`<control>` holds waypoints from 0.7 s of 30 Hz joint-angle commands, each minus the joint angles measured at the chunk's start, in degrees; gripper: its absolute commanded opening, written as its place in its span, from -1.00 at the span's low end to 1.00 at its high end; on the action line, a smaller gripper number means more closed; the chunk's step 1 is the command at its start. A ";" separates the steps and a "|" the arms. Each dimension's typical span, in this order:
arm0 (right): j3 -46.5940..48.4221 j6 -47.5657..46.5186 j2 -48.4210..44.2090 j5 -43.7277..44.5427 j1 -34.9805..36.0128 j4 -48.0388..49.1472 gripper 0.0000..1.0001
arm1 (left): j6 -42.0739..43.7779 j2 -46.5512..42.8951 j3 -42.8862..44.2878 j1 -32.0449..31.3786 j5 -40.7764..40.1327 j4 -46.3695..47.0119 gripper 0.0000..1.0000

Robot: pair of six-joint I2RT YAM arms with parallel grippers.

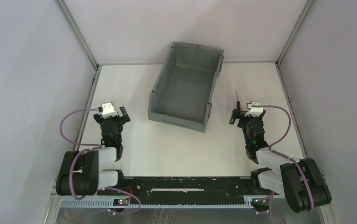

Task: Put the screwdriver in the bin
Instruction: Pick up the screwdriver from the center of the board.

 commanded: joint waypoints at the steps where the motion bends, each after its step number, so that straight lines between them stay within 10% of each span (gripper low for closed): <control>1: 1.89 -0.69 0.05 0.82 0.39 1.69 0.99 | 1.40 -0.46 1.86 -0.30 -0.71 1.77 1.00; 21: 3.34 -1.01 -0.29 -0.70 0.13 -0.75 0.99 | 1.38 -0.46 1.88 -0.30 -0.71 1.76 1.00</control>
